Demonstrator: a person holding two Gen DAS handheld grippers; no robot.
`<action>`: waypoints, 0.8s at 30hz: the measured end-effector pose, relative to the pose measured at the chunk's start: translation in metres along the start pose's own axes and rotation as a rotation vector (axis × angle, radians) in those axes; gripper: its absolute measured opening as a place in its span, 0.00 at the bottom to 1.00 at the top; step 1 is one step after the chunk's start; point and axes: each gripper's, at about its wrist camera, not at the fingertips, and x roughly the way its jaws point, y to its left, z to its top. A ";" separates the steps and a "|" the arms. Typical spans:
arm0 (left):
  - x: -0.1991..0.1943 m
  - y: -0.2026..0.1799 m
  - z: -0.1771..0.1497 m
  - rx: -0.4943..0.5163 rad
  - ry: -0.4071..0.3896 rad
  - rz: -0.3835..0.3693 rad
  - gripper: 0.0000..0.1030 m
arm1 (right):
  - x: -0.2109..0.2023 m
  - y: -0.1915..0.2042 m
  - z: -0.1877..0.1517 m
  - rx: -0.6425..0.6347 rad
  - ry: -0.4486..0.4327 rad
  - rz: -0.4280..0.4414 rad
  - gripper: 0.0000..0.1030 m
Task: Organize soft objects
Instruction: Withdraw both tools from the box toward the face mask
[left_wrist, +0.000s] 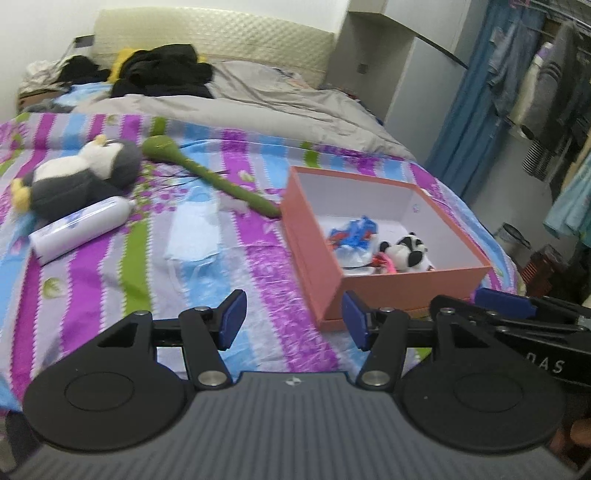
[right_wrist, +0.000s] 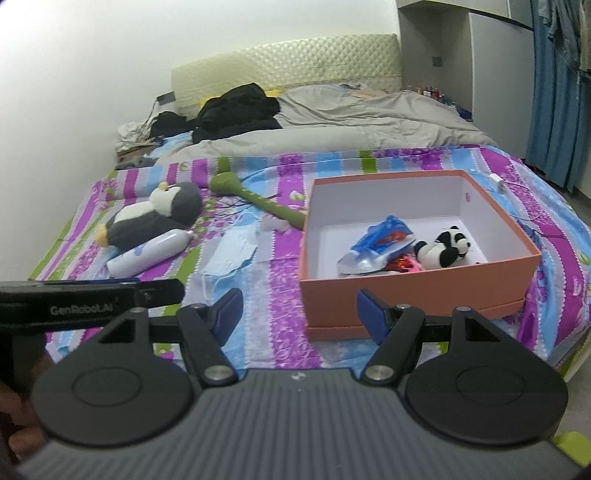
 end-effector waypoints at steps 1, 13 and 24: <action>-0.004 0.006 -0.002 -0.009 -0.003 0.009 0.61 | 0.000 0.003 -0.001 -0.002 0.003 0.007 0.68; -0.038 0.059 -0.020 -0.055 -0.033 0.120 0.62 | 0.018 0.046 -0.013 -0.051 0.042 0.091 0.68; -0.035 0.078 -0.043 -0.068 -0.023 0.156 0.62 | 0.033 0.063 -0.027 -0.079 0.048 0.123 0.68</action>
